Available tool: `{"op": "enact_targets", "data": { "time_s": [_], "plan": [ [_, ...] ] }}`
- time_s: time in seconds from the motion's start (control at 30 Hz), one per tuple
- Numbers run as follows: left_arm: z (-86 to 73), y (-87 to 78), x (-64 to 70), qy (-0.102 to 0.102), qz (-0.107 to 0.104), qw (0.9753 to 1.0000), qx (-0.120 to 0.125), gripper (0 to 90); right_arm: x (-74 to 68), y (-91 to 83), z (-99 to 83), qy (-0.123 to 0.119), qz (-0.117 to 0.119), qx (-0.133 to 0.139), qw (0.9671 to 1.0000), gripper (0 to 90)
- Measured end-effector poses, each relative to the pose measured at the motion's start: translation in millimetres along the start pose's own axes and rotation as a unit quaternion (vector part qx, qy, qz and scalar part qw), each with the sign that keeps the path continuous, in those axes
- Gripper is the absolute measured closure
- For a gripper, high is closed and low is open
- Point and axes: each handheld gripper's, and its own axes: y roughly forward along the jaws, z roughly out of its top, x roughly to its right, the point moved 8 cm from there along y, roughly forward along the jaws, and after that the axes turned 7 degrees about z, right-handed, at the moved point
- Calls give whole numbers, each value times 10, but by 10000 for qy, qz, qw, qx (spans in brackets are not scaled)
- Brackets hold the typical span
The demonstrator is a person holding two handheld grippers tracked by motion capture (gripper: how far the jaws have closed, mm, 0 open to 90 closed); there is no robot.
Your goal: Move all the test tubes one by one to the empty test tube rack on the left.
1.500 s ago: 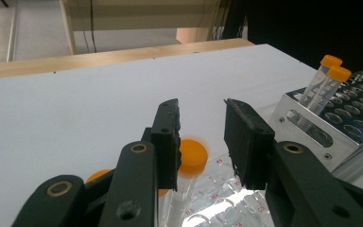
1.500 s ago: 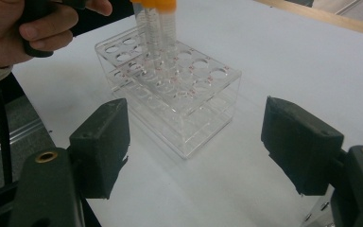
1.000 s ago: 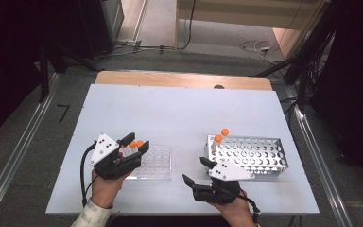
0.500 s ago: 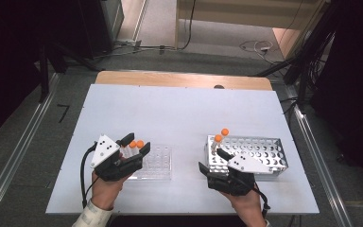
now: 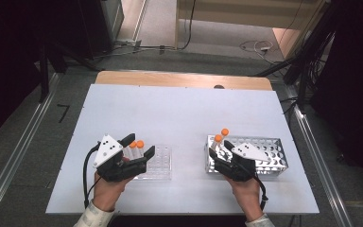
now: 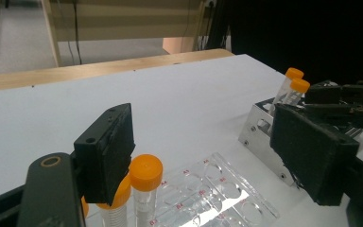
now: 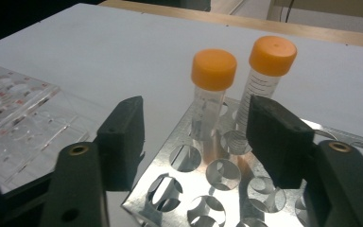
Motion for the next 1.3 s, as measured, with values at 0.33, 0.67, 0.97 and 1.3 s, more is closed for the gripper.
{"op": "enact_targets", "data": {
  "time_s": [0.33, 0.67, 0.97, 1.3],
  "plan": [
    [-3, -6, 32, 36, -55, 10000, -17, 230, 44, 123, -12, -19, -107, -88, 9999, 559],
    [-8, -5, 43, 48, -70, 10000, -45, 233, 55, 205, -22, -11, -176, -192, 9997, 657],
    [-15, -3, 60, 54, -90, 9999, -59, 233, 52, 203, -9, -44, -219, -177, 9996, 714],
    [-13, -5, 75, 63, -123, 9999, -48, 233, -7, -8, 212, -185, -196, 184, 9995, 717]
  ]
}}
